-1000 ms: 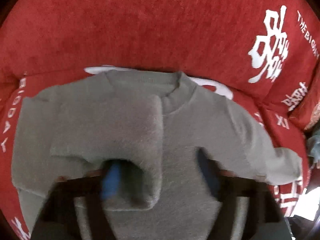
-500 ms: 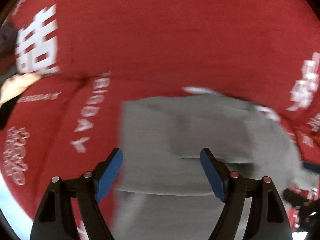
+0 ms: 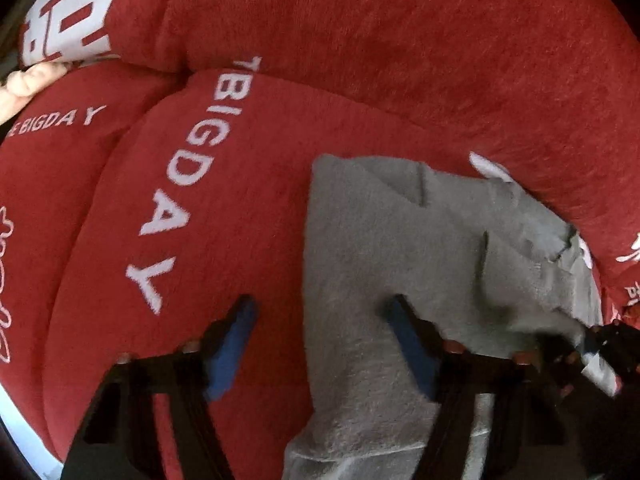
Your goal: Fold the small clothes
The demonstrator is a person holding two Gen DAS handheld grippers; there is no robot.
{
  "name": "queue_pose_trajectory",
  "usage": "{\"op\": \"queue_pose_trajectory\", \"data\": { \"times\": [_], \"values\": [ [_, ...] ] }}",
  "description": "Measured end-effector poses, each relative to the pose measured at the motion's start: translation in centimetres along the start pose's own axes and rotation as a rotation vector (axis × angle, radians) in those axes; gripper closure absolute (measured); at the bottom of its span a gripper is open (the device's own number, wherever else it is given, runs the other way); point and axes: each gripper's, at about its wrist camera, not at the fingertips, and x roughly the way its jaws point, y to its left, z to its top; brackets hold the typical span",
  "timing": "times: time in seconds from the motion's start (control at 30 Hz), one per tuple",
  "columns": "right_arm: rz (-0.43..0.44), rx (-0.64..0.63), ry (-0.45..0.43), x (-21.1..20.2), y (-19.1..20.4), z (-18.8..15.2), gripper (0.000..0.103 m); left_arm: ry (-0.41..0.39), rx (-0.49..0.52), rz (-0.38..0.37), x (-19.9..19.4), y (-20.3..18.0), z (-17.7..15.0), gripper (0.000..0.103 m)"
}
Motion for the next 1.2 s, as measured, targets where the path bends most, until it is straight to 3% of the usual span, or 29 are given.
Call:
{"op": "queue_pose_trajectory", "data": {
  "times": [0.1, 0.2, 0.27, 0.47, 0.5, 0.53, 0.6, 0.67, 0.7, 0.87, 1.0, 1.07, 1.1, 1.13, 1.2],
  "values": [
    [0.128, 0.279, -0.089, -2.4, -5.2, -1.2, 0.09, 0.003, 0.021, 0.005, 0.1, -0.5, 0.2, 0.04],
    [0.248, 0.597, -0.167, -4.2, -11.0, -5.0, 0.09, 0.007, 0.015, 0.002, 0.0, -0.4, 0.5, 0.04],
    [0.32, 0.833, -0.165, -3.9, -14.4, -9.2, 0.09, -0.001, 0.018, 0.0, 0.0, -0.5, 0.4, 0.04],
    [0.502, 1.222, -0.077, 0.6, -18.5, -17.8, 0.086, -0.016, 0.04, 0.024, -0.3, -0.9, 0.0, 0.04],
    [0.523, 1.283, -0.065, 1.2, -18.8, -18.9, 0.085, -0.018, 0.039, 0.033, -0.4, -0.8, -0.1, 0.037],
    [0.553, 1.323, -0.076, 1.5, -18.9, -19.7, 0.083, -0.018, 0.036, 0.046, -0.6, -1.0, -0.2, 0.026],
    [0.568, 1.351, -0.077, 1.1, -19.0, -20.4, 0.075, -0.033, 0.03, 0.058, -1.3, -0.9, -0.4, 0.021],
    [0.581, 1.326, -0.067, 0.6, -18.7, -20.2, 0.052, -0.026, 0.025, 0.035, -1.6, -0.6, -0.3, 0.021],
    [0.606, 1.314, -0.056, 0.4, -18.4, -19.9, 0.049, -0.019, 0.016, 0.022, -1.6, -0.3, -0.1, 0.021],
    [0.77, 1.229, -0.019, 0.5, -13.9, -16.7, 0.049, 0.006, -0.034, -0.077, -1.0, 0.6, 2.0, 0.021],
    [0.971, 1.128, 0.025, 0.3, -8.1, -13.7, 0.049, 0.021, 0.01, -0.098, 0.2, 0.5, 3.9, 0.021],
    [1.029, 1.085, 0.044, 0.6, -4.5, -12.0, 0.049, 0.048, 0.024, -0.11, 1.0, 0.7, 4.5, 0.022],
    [1.06, 1.067, 0.054, 1.0, -2.5, -10.9, 0.049, 0.058, 0.026, -0.117, 1.2, 0.8, 4.6, 0.025],
    [1.089, 1.056, 0.058, 1.4, -0.6, -9.8, 0.049, 0.062, 0.027, -0.123, 1.4, 1.0, 4.8, 0.04],
    [1.108, 1.047, 0.043, 2.0, 1.9, -8.1, 0.049, 0.084, 0.037, -0.128, 1.6, 1.4, 5.1, 0.051]
  ]
}}
